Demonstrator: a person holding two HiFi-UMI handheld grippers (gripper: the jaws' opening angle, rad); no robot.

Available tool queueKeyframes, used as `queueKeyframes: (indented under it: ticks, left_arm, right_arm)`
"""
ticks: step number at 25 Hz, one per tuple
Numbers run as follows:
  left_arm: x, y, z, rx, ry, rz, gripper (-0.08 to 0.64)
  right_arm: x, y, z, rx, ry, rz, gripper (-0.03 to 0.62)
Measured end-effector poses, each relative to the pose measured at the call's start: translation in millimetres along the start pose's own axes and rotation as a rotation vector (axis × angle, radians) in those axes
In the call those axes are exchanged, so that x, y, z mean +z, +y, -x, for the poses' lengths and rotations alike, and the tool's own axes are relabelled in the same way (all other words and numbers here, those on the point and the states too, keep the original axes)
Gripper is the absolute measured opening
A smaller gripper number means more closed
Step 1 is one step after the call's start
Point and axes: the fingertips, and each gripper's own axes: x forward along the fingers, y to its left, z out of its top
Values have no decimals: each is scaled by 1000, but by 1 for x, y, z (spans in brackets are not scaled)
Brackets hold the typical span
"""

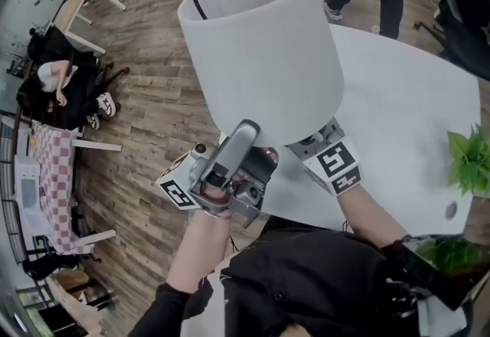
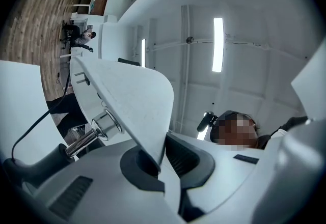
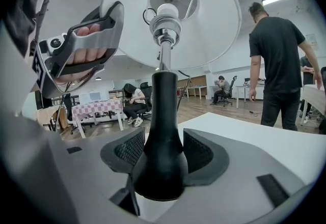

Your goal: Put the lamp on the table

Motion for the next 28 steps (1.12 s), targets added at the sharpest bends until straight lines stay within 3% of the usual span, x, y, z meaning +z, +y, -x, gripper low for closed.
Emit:
queueKeyframes:
  ticks: [7,14,28]
  left_arm:
    - [11,20,10,23,-60,10,14]
    - [5,37,16,92,-39,-2,15]
    - [4,44,15,117,-49,28,15]
  right_arm:
    - [-9,-11,-14,10,5,-6,244]
    - [-25,-11,-24,23,22,-42,242]
    - [-37,-8,-25,23,54,-86,241]
